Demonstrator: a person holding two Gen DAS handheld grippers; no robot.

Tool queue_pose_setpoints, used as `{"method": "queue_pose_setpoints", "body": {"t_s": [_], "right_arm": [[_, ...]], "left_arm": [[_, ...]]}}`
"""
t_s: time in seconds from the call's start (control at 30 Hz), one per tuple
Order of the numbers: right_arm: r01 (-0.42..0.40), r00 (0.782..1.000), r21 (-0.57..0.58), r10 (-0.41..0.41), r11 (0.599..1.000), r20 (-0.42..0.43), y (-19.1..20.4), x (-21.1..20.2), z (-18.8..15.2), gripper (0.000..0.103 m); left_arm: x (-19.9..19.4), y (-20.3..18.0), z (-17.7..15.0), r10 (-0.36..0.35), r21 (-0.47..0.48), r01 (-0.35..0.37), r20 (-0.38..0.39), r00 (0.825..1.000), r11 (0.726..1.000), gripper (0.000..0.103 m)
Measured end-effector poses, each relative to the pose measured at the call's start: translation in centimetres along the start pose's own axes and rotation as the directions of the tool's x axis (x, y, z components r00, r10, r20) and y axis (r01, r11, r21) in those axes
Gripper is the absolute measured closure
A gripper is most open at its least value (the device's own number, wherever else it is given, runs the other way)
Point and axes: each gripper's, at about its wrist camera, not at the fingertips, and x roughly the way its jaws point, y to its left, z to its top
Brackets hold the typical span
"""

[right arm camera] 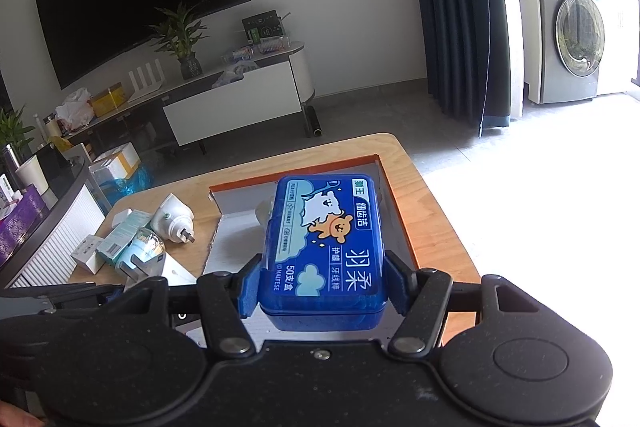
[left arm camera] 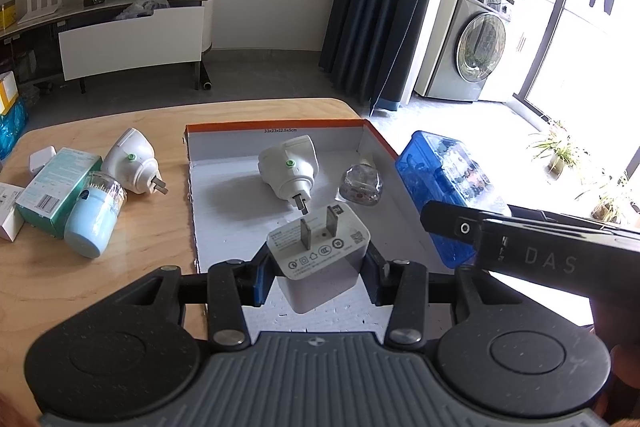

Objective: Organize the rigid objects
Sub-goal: 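Hold white charger above box with left tool while right tool holds blue pack above it, then lower blue wipes pack into box and open right tool while left tool holds charger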

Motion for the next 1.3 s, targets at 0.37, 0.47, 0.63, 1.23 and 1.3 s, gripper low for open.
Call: {"method": "queue_pose_setpoints", "body": {"t_s": [0.37, 0.47, 0.63, 1.23, 1.3], "right_arm": [[0.006, 1.000, 0.000, -0.006, 1.000, -0.009, -0.1, 0.6, 0.1, 0.030], [0.007, 1.000, 0.000, -0.007, 1.000, -0.013, -0.1, 0.8, 0.1, 0.030], [0.009, 1.000, -0.002, -0.009, 1.000, -0.014, -0.1, 0.9, 0.1, 0.030], [0.018, 0.999, -0.013, -0.018, 1.000, -0.039, -0.2, 2.4, 0.1, 0.029], [0.020, 0.999, -0.014, -0.020, 1.000, -0.043, -0.3, 2.6, 0.1, 0.029]], "left_arm": [[0.5, -0.2, 0.0, -0.007, 0.006, 0.007, -0.010, 1.000, 1.000, 0.059], [0.6, -0.3, -0.1, -0.007, 0.008, 0.007, -0.013, 1.000, 1.000, 0.059], [0.8, -0.3, -0.1, -0.010, 0.008, 0.010, -0.018, 1.000, 1.000, 0.059], [1.7, -0.4, -0.2, -0.014, 0.009, 0.014, -0.040, 0.999, 1.000, 0.059], [1.9, -0.4, -0.2, -0.014, 0.010, 0.014, -0.042, 0.999, 1.000, 0.059]]}}
